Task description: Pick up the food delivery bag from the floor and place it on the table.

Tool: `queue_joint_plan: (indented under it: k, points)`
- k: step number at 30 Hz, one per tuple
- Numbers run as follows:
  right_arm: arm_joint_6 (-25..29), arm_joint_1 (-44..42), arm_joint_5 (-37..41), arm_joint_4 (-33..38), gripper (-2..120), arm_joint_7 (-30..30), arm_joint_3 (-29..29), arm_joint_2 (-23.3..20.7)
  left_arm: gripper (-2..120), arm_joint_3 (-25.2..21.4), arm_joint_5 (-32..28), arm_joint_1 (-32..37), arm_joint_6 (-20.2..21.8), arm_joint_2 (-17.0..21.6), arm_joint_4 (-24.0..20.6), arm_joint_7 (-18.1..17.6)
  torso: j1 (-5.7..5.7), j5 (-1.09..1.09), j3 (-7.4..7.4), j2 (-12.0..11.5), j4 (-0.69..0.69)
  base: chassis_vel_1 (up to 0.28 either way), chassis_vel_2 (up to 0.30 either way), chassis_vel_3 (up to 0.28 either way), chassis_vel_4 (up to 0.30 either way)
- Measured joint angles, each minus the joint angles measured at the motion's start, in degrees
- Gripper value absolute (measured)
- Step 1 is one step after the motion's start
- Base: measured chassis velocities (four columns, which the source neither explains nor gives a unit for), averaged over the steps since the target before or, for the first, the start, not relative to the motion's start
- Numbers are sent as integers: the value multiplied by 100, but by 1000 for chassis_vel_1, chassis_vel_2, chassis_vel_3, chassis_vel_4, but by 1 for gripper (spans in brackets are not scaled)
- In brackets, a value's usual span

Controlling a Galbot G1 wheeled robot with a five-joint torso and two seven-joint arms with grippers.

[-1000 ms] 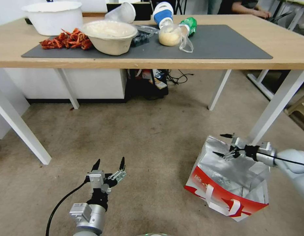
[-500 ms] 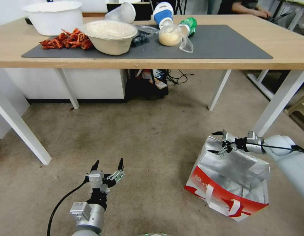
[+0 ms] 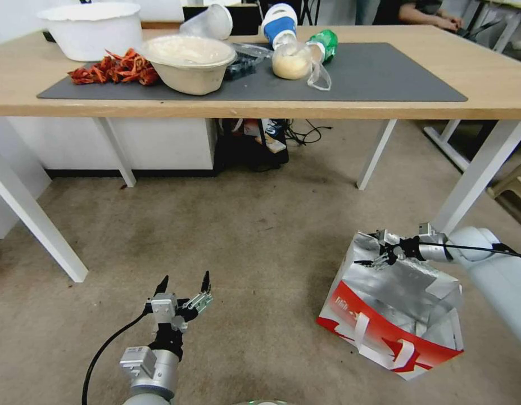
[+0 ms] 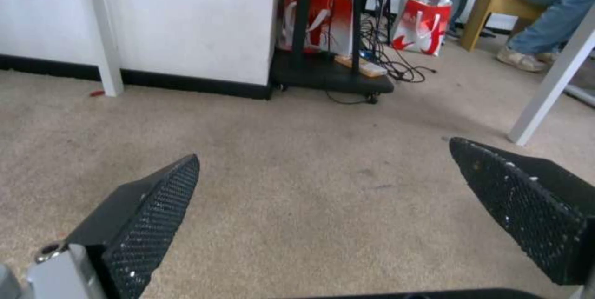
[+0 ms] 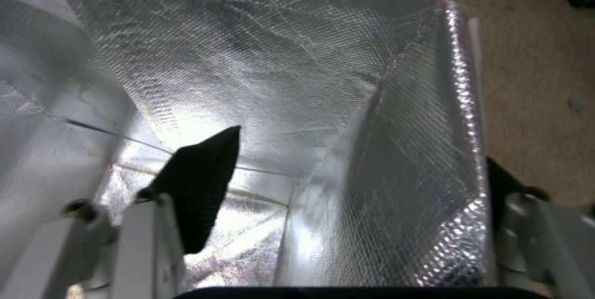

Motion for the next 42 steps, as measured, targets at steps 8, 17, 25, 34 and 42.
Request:
queue_joint_plan:
  k: [8, 17, 25, 34, 42]
  points:
    - [17, -63, 81, 148, 37, 51, 36, -36, 100, 12, 31, 35, -25, -1, -52, -16, 0, 0, 0, 0, 0, 0, 0, 0, 0]
    - [8, -286, 424, 303, 3, 82, 187, -113, 100, 11, 31, 53, -33, 7, -70, -12, 0, 0, 0, 1, 0, 0, 0, 0, 0]
    - [-161, -794, 1025, 1084, 0, 107, 498, -357, 100, 11, 29, 55, -43, -2, -92, -17, 0, 0, -1, 1, 1, 0, 0, 0, 0]
    - [-559, -1994, 2190, 2605, 0, 285, 1412, -641, 100, -4, 33, 37, -74, -12, -166, -218, 0, 0, -1, 1, -1, 0, 0, 0, 0]
    - [-971, -2700, 3314, 3794, 0, 275, 2036, -747, 100, -35, 11, 45, -8, -12, -286, -230, 0, -1, -1, 1, 1, 0, 0, 0, 0]
